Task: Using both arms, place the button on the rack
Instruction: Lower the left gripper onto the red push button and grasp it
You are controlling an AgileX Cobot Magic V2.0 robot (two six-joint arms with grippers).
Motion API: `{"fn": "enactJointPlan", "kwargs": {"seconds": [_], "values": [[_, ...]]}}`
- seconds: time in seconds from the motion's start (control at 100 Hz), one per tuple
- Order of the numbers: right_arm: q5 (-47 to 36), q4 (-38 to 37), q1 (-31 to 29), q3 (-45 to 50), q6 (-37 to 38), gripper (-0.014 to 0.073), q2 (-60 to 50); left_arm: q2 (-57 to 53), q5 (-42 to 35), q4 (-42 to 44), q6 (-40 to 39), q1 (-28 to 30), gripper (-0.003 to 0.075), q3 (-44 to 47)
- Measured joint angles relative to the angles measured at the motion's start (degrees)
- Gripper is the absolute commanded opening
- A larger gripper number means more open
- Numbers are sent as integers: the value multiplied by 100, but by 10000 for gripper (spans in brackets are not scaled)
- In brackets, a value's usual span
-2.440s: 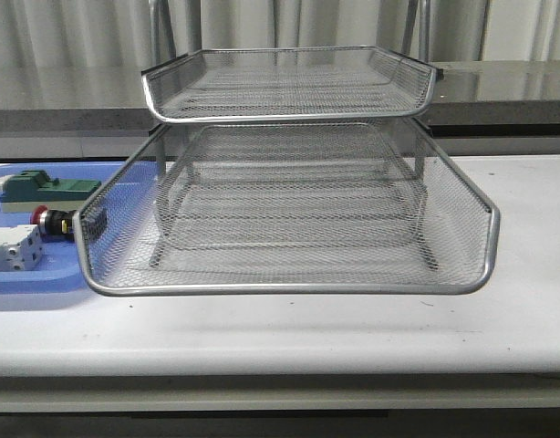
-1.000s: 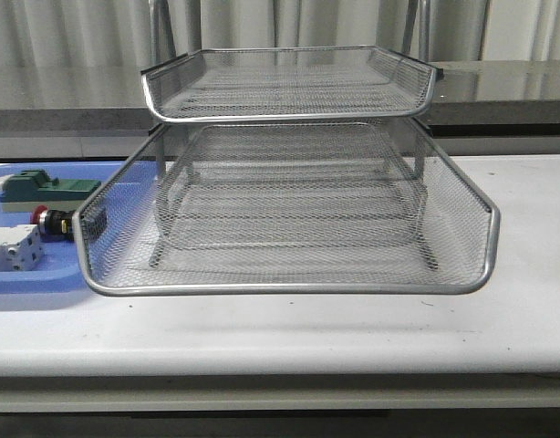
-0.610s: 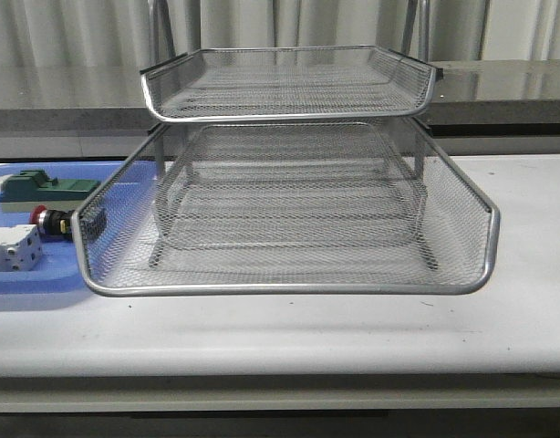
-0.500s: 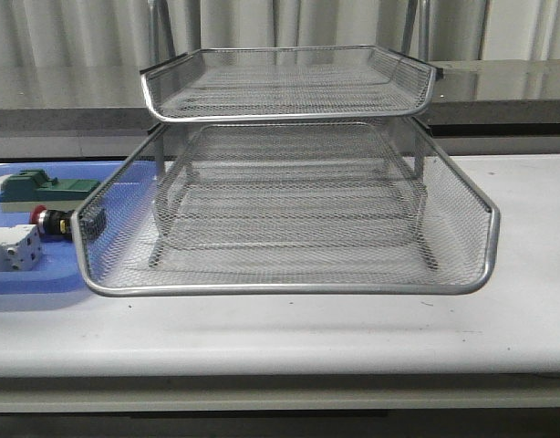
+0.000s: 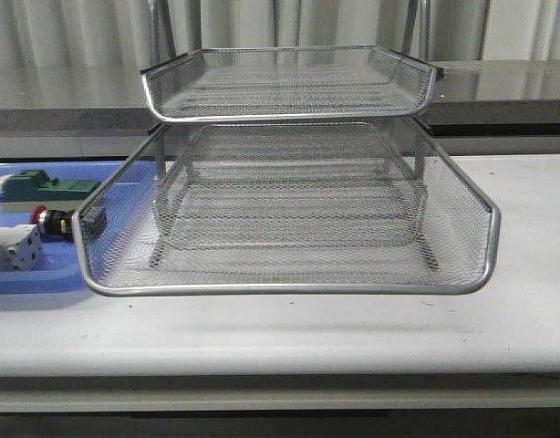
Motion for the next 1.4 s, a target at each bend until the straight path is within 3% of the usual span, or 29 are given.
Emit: {"fn": "enactJointPlan", "kwargs": {"seconds": [0.27,0.48,0.66,1.12,1.4], "values": [[0,0,0,0,0,-68,0,0,-16,81,8,0,569,0],[0,0,0,0,0,-68,0,13,-245,35,169,0,557,-28],[0,0,0,0,0,-68,0,304,-61,-125,959,0,557,-543],[0,0,0,0,0,-68,0,2393,1671,-1045,3794,0,557,-2532],[0,0,0,0,0,-68,0,2964,1947,-1056,4561,-71,557,-2810]]}}
